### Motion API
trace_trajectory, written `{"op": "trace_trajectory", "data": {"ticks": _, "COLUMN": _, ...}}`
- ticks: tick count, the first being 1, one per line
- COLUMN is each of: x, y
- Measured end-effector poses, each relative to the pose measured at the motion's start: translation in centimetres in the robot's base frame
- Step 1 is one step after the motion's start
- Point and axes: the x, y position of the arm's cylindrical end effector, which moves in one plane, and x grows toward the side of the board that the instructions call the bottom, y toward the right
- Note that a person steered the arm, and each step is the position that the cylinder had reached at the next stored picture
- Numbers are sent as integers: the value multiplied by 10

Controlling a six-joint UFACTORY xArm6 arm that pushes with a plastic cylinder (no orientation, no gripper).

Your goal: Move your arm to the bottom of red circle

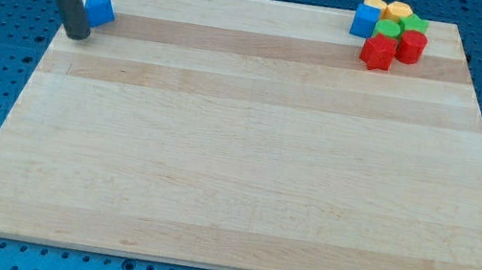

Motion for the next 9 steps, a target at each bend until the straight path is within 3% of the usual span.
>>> {"op": "trace_trajectory", "data": {"ticks": 3, "x": -65, "y": -2}}
{"op": "trace_trajectory", "data": {"ticks": 4, "x": -53, "y": -23}}
{"op": "trace_trajectory", "data": {"ticks": 5, "x": 1, "y": -33}}
{"op": "trace_trajectory", "data": {"ticks": 6, "x": 2, "y": -33}}
{"op": "trace_trajectory", "data": {"ticks": 8, "x": 60, "y": 41}}
{"op": "trace_trajectory", "data": {"ticks": 9, "x": 121, "y": 91}}
